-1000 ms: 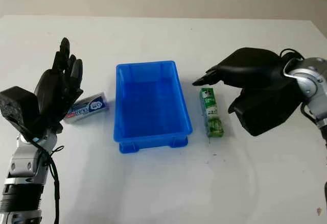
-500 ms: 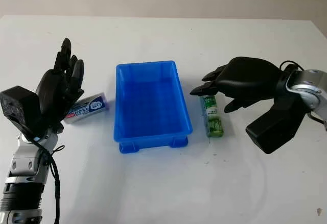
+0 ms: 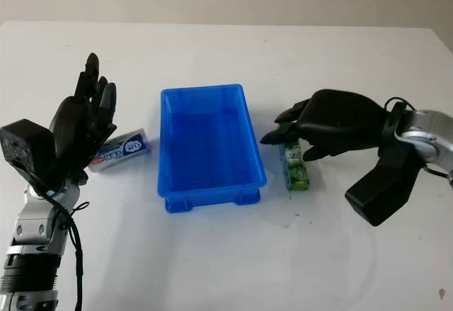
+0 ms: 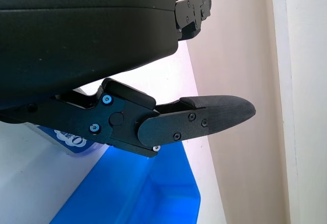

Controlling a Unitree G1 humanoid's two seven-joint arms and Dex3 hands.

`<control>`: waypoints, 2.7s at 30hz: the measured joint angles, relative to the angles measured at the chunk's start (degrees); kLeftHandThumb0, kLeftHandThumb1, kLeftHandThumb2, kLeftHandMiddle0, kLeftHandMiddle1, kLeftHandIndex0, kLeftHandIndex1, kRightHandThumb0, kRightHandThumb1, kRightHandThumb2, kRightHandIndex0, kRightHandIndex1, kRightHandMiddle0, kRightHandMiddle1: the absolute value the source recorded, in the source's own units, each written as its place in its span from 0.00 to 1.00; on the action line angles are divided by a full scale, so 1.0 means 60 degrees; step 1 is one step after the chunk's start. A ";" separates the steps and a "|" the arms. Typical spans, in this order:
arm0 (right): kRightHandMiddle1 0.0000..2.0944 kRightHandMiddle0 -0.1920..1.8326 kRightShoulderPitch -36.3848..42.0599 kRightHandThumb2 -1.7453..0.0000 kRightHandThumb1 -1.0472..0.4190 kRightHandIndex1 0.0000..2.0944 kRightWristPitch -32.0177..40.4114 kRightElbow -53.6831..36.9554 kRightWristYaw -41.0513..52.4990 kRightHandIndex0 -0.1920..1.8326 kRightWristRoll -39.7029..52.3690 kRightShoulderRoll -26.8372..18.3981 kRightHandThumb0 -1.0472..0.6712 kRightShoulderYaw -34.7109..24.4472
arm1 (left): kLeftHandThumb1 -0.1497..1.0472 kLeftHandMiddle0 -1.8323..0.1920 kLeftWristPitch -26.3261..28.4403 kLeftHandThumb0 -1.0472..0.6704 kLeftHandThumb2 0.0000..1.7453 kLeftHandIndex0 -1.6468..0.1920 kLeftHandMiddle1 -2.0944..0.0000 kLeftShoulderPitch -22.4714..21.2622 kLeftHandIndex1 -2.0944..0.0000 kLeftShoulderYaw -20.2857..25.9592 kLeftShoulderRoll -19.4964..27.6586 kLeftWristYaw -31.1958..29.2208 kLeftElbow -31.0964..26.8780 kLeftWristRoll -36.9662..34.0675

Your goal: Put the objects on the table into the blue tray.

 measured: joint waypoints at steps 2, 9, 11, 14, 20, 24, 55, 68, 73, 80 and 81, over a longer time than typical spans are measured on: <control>0.05 0.36 0.0000 0.97 0.06 0.04 -0.0039 0.0000 -0.0017 0.36 -0.0011 -0.0020 0.50 0.0049 | 1.00 1.00 -0.0001 0.15 0.33 1.00 1.00 0.0000 1.00 0.0000 0.0003 -0.0027 0.0000 -0.0002; 0.05 0.38 0.0005 0.97 0.07 0.05 -0.0229 0.0143 -0.0385 0.39 -0.0027 -0.0027 0.49 0.0188 | 1.00 1.00 0.0013 0.14 0.33 1.00 1.00 0.0000 1.00 0.0001 0.0009 -0.0024 -0.0005 -0.0004; 0.05 0.38 0.0005 0.97 0.08 0.05 -0.0267 0.0188 -0.0498 0.39 -0.0068 -0.0027 0.49 0.0236 | 1.00 1.00 0.0012 0.14 0.33 1.00 1.00 0.0000 1.00 0.0001 0.0009 -0.0027 -0.0005 -0.0005; 0.05 0.38 0.0004 0.97 0.07 0.05 -0.0271 0.0194 -0.0634 0.38 -0.0252 -0.0028 0.49 0.0320 | 1.00 1.00 0.0012 0.15 0.34 1.00 1.00 0.0000 1.00 0.0002 0.0013 -0.0042 -0.0015 -0.0005; 0.05 0.37 -0.0028 0.97 0.07 0.04 -0.0239 0.0160 -0.0675 0.37 -0.0575 -0.0055 0.49 0.0422 | 1.00 1.00 0.0014 0.15 0.33 1.00 1.00 0.0001 1.00 0.0012 0.0016 -0.0044 -0.0059 -0.0020; 0.05 0.37 -0.0041 0.97 0.08 0.04 -0.0177 0.0065 -0.0862 0.37 -0.0897 -0.0103 0.48 0.0496 | 1.00 1.00 0.0068 0.14 0.33 1.00 1.00 0.0001 1.00 0.0010 0.0016 -0.0010 -0.0085 -0.0006; 0.02 0.18 -0.1060 0.97 0.02 0.03 0.0556 -0.0689 -0.2895 0.18 -0.3757 -0.0566 0.50 0.1650 | 1.00 1.00 0.0099 0.13 0.33 1.00 1.00 0.0000 1.00 -0.0108 0.0000 0.0144 -0.0094 0.0133; 0.03 0.21 -0.1068 0.97 0.06 0.03 0.0414 -0.0404 -0.3443 0.22 -0.3834 -0.0487 0.43 0.2287 | 1.00 1.00 0.0102 0.13 0.32 1.00 1.00 0.0001 1.00 -0.0102 0.0000 0.0144 -0.0108 0.0100; 0.04 0.24 -0.1072 0.97 0.07 0.04 0.0410 -0.0426 -0.3032 0.24 -0.3603 -0.0487 0.46 0.2288 | 1.00 1.00 0.0098 0.14 0.33 1.00 1.00 0.0001 1.00 -0.0102 0.0001 0.0139 -0.0108 0.0092; 0.36 0.41 -0.1077 0.97 0.10 0.53 0.0336 -0.0163 -0.3685 0.32 -0.3401 -0.0371 0.44 0.2349 | 1.00 1.00 0.0105 0.13 0.32 1.00 1.00 0.0001 1.00 -0.0102 0.0003 0.0137 -0.0110 0.0092; 0.47 0.37 -0.1083 0.97 0.10 0.65 0.0339 -0.0082 -0.4060 0.28 -0.3520 -0.0323 0.44 0.2395 | 1.00 1.00 0.0106 0.13 0.32 1.00 1.00 0.0001 1.00 -0.0101 0.0008 0.0136 -0.0110 0.0092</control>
